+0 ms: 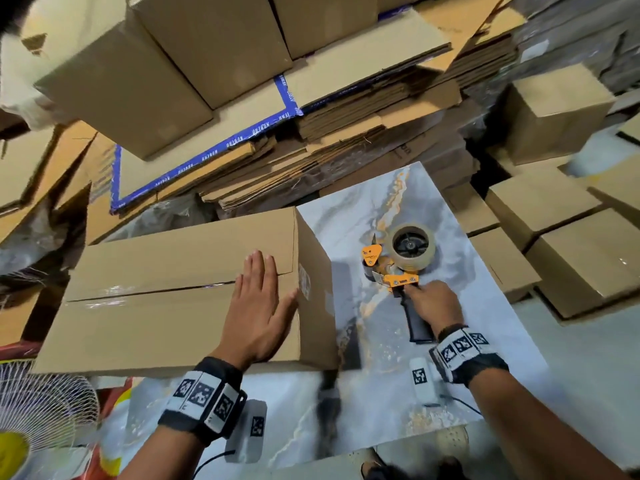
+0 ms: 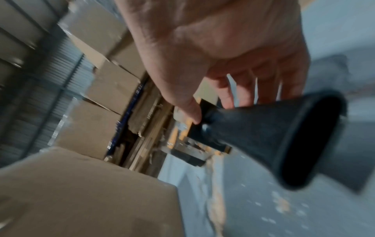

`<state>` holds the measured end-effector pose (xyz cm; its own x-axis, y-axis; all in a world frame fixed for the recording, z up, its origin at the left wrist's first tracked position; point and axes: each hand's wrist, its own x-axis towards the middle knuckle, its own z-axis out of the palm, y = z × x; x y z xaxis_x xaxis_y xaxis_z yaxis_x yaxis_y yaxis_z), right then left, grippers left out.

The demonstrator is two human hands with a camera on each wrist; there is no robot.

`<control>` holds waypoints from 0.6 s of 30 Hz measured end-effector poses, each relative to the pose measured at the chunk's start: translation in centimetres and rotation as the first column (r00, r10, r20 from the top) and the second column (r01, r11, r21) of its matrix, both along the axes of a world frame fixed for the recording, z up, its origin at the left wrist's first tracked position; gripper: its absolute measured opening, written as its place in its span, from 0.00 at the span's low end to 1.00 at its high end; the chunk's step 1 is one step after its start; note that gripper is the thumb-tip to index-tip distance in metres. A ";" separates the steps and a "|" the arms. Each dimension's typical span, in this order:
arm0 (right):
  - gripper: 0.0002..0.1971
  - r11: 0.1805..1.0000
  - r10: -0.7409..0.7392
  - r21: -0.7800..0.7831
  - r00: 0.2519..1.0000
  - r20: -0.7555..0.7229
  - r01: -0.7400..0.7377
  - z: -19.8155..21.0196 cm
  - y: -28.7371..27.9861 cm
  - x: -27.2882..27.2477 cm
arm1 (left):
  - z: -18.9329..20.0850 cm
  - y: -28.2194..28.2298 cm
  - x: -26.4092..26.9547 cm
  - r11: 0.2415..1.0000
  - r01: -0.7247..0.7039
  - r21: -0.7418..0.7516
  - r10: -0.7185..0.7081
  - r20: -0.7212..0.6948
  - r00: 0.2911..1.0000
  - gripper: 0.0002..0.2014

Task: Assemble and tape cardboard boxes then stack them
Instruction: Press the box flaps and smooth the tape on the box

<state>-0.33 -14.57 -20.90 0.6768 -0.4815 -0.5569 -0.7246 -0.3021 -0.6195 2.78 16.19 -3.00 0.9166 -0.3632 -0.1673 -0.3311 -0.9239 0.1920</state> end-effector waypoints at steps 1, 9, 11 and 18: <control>0.27 0.996 -0.054 -0.070 0.997 0.051 0.058 2.2 0.7 -0.4 | 0.2 0.4 0.1 0.999 0.036 -0.003 -0.036 -0.004 0.999 0.43; 0.40 0.734 -0.266 0.653 0.807 0.527 -0.184 13.6 14.4 0.1 | 0.8 2.2 1.1 0.975 0.218 -0.050 -0.218 0.015 0.976 0.35; 0.46 0.676 -0.232 0.682 0.797 0.557 -0.280 13.6 18.0 0.9 | 0.7 2.3 1.1 0.972 0.228 -0.058 -0.227 0.019 0.974 0.35; 0.52 0.628 -0.227 0.707 0.792 0.566 -0.326 11.8 20.3 2.4 | 0.0 2.7 1.6 0.961 0.271 -0.054 -0.270 0.035 0.962 0.34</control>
<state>2.07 5.72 -9.13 0.9804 -0.0407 -0.1930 -0.1563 0.4360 -0.8863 4.42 18.84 -2.97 0.7867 -0.6065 -0.1149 -0.5729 -0.7867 0.2301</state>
